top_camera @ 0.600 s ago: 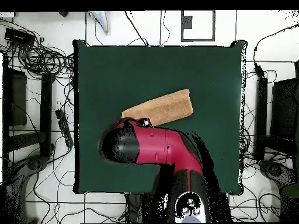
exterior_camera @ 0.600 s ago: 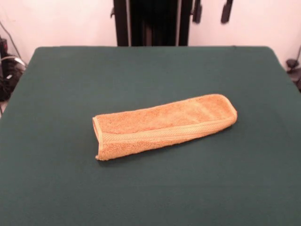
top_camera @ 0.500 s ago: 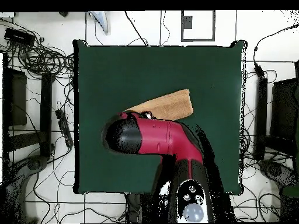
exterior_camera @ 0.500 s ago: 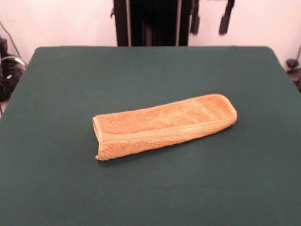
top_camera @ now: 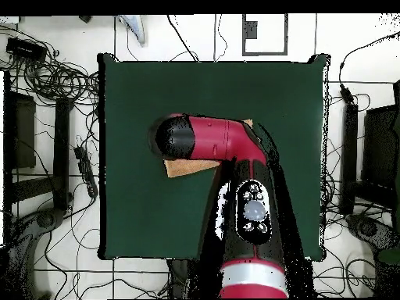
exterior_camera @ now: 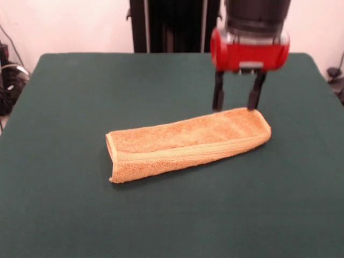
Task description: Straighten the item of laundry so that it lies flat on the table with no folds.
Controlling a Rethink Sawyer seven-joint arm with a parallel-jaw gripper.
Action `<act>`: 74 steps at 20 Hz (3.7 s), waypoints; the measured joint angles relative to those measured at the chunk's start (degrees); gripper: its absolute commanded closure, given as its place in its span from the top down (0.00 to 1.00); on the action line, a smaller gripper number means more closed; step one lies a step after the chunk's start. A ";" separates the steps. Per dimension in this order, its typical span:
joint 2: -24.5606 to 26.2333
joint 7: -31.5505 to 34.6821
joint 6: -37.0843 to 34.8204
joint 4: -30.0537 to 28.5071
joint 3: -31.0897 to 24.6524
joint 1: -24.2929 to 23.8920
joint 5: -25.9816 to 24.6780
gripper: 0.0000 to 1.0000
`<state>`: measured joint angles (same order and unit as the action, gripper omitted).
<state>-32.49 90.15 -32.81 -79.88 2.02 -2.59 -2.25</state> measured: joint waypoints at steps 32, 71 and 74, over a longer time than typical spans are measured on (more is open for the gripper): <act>3.43 0.04 0.06 -4.13 1.69 3.69 2.97 1.00; 10.82 7.78 27.23 -14.11 1.76 9.46 13.40 1.00; 11.10 7.78 27.22 -13.79 1.82 9.48 13.55 1.00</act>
<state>-21.39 97.93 -5.59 -93.67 3.85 6.89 11.30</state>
